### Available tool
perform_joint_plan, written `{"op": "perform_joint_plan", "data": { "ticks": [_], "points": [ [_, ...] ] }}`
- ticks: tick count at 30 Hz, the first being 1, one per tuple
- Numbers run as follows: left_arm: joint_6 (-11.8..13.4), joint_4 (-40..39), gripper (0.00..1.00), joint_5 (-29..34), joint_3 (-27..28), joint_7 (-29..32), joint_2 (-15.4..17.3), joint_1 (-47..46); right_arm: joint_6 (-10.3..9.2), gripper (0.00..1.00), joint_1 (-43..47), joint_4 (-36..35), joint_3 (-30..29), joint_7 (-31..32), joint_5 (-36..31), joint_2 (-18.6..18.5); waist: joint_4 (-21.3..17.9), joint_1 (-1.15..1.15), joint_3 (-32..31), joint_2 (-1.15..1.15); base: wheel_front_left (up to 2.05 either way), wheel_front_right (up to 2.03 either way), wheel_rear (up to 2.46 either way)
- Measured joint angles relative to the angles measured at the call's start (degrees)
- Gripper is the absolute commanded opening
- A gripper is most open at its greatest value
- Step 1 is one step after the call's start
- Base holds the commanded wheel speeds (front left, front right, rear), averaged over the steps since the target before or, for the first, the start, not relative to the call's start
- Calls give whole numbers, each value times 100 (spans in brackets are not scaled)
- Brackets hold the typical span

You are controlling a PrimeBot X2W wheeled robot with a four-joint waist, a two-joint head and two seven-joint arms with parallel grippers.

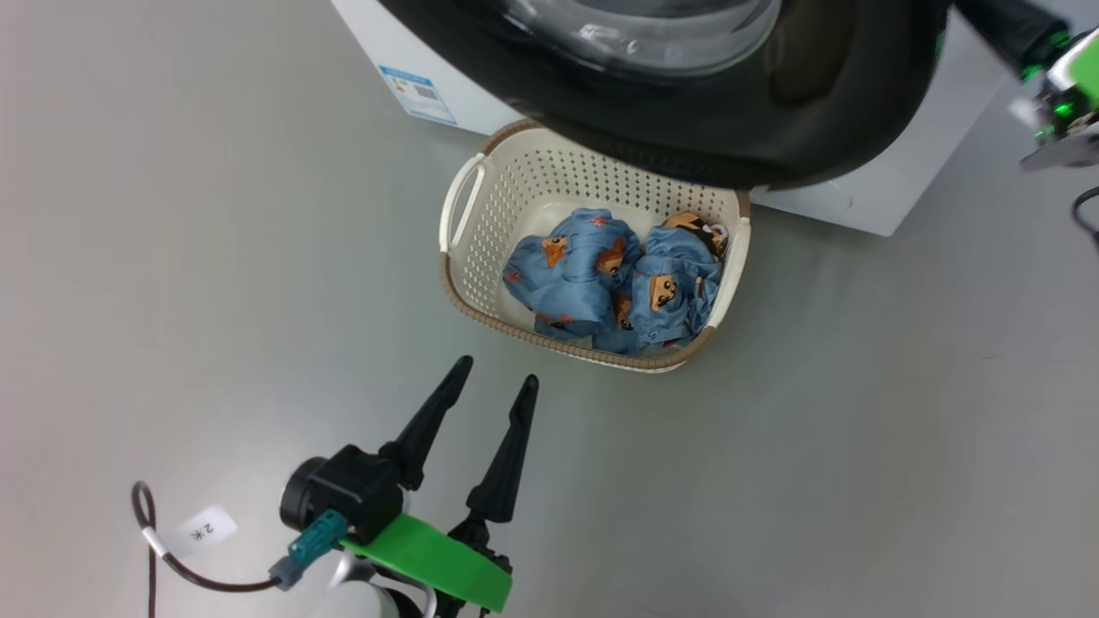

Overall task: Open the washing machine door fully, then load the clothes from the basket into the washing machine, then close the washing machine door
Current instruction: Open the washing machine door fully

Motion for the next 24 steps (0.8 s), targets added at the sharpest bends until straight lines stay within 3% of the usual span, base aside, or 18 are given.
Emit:
{"op": "perform_joint_plan", "data": {
  "ticks": [11, 24],
  "points": [
    [-83, 143, 100, 199, 289, 0, 1, 72, 0, 0, 808, -508, 238, 105, -19, 332, -187, 0, -391, 0, 0, 0, 0],
    [-169, 207, 100, 355, 520, 0, 3, 446, -2, 0, 1604, -882, 424, 104, -151, 498, -122, 0, -904, 0, 0, 0, 0]
  ]
}}
